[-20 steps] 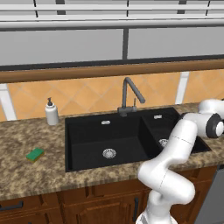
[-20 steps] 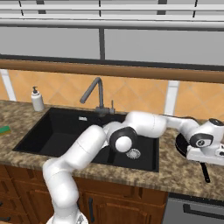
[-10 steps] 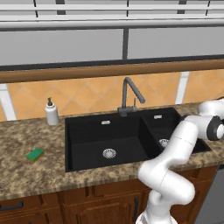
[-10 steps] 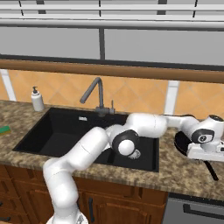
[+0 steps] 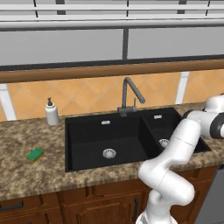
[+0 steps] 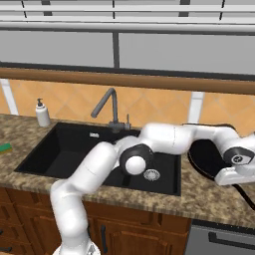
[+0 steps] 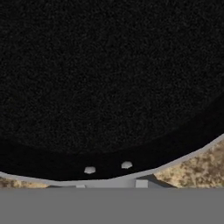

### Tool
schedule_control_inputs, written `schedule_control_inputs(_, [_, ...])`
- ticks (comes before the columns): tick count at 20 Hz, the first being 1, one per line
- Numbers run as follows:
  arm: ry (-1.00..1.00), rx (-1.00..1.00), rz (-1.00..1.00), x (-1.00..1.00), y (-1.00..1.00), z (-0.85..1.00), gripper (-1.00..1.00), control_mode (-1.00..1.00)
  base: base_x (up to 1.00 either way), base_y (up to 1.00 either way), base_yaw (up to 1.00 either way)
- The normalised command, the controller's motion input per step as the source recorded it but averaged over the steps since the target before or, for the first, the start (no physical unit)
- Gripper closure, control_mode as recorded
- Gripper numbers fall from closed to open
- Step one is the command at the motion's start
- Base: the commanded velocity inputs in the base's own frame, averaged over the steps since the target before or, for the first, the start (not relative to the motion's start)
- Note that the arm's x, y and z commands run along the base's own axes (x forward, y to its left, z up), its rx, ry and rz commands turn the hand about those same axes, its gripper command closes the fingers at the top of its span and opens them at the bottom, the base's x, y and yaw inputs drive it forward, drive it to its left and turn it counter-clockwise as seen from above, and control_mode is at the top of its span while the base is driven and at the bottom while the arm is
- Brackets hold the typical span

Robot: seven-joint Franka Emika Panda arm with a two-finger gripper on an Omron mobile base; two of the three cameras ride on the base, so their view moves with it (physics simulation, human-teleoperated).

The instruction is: Pick the pan and sponge and place them into the sink. Then turn on the water.

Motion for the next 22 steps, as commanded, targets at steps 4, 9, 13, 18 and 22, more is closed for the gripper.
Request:
schedule_control_inputs(4, [-0.04,-0.05,0.42,-0.62,0.98,0.54,1.0,-1.0,0.0,0.0,0.0])
schedule_control_inputs(9, [-0.09,-0.11,0.37,-0.58,1.0,0.25,1.0,-1.0,0.0,0.0,0.0])
schedule_control_inputs(13, [-0.07,-0.08,0.25,-0.26,1.0,0.08,1.0,-1.0,0.0,0.0,0.0])
schedule_control_inputs(18, [0.0,0.0,0.18,0.08,1.0,0.49,1.0,-1.0,0.0,0.0,0.0])
schedule_control_inputs(22, [0.0,-0.01,0.05,-0.02,0.99,0.37,1.0,-1.0,0.0,0.0,0.0])
